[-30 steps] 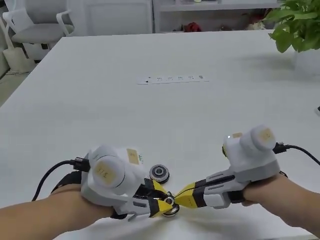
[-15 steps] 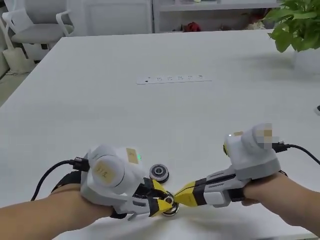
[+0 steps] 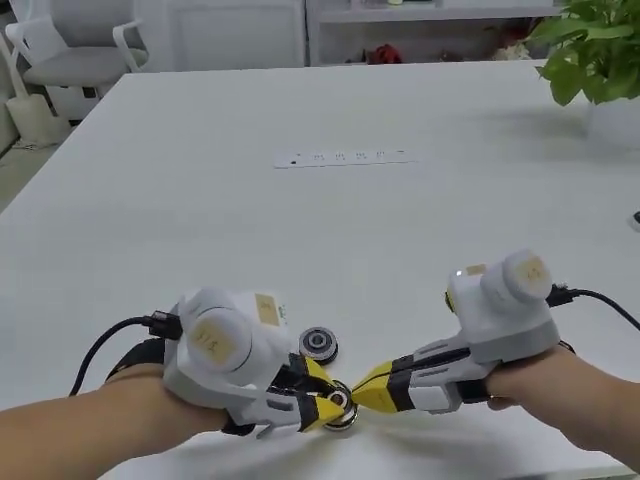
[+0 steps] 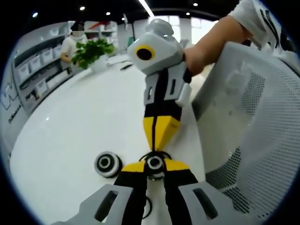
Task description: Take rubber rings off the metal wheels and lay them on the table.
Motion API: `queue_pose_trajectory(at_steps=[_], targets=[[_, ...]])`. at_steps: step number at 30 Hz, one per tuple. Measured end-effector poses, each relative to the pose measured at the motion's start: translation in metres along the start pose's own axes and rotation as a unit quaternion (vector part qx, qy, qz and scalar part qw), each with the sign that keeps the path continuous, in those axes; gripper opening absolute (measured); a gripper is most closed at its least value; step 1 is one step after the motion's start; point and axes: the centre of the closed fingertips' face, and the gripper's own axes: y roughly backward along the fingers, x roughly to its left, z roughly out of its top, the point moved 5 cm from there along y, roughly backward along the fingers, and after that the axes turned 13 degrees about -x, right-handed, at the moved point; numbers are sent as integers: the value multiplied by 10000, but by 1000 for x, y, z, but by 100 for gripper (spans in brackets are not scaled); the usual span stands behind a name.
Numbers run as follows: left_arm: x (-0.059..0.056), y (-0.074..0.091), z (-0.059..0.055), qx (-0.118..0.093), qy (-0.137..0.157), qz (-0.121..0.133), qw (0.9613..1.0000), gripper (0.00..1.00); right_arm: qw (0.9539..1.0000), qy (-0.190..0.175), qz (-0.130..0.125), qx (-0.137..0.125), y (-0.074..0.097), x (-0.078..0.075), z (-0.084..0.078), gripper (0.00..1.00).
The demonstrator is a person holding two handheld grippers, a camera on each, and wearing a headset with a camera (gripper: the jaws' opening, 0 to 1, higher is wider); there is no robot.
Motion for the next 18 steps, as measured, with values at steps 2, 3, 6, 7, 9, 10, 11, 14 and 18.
queue_pose_trajectory(at_steps=[2, 3, 6, 7, 9, 10, 11, 14, 18], targets=[[0, 1, 0, 22, 2, -31, 10000, 14, 10000, 6, 0, 5, 0, 0, 0, 0], [1, 1, 0, 21, -9, -36, 10000, 15, 10000, 6, -2, 7, 0, 0, 0, 0], [4, 5, 1, 20, 55, -10, 10000, 23, 10000, -2, -8, 11, 1, -1, 0, 0], [4, 6, 1, 20, 64, -29, 10000, 26, 10000, -6, -9, 12, 1, -1, 0, 0], [3, 10, 5, -51, 99, -39, 9999, 28, 10000, -18, -10, 11, 1, -1, 0, 0], [4, 11, 7, -74, 108, -38, 9999, 29, 10000, -24, -10, 12, 1, -1, 0, 0], [3, 12, 9, -108, 113, -35, 9999, 30, 10000, -26, -10, 12, 1, -1, 0, 0], [5, 18, 16, -238, 177, -10, 9996, 35, 10000, -39, 0, 19, 0, 0, 0, 0], [3, 27, 21, -383, 285, -7, 9989, 42, 10000, -38, 16, 29, 0, 0, 1, 0]])
